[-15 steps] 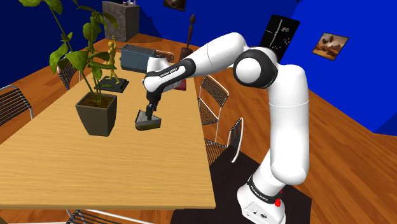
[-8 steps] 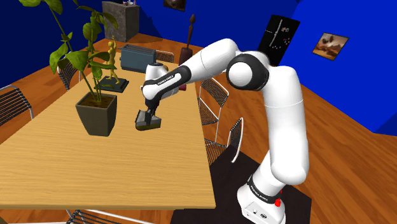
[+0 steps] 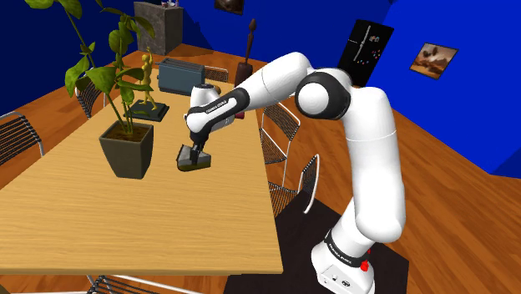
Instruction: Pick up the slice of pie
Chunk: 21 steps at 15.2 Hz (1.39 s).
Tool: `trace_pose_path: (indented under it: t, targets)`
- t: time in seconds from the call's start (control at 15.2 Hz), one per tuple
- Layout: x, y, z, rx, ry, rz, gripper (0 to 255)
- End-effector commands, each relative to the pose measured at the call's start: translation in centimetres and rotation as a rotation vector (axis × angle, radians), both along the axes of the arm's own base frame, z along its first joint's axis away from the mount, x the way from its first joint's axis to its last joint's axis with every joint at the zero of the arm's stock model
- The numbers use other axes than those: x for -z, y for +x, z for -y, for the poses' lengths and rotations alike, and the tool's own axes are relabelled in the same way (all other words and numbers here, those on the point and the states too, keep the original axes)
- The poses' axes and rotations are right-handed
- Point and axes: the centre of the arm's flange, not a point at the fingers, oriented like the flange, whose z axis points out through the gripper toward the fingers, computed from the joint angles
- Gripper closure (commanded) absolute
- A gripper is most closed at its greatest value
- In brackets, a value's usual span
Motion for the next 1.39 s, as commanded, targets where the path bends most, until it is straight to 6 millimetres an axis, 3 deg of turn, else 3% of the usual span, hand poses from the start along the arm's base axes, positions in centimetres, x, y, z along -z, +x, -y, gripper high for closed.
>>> trace_pose_path:
  t: [0.0, 0.2, 1.19, 1.32]
  targets:
    - [0.2, 0.0, 0.1, 0.002, -0.001, -0.002, 255]
    - [0.2, -0.1, 0.1, 0.002, -0.001, -0.002, 255]
    - [-7.7, -0.1, 0.1, 0.002, -0.001, -0.002, 255]
    - [-7.8, -0.1, 0.1, 0.002, -0.001, -0.002, 255]
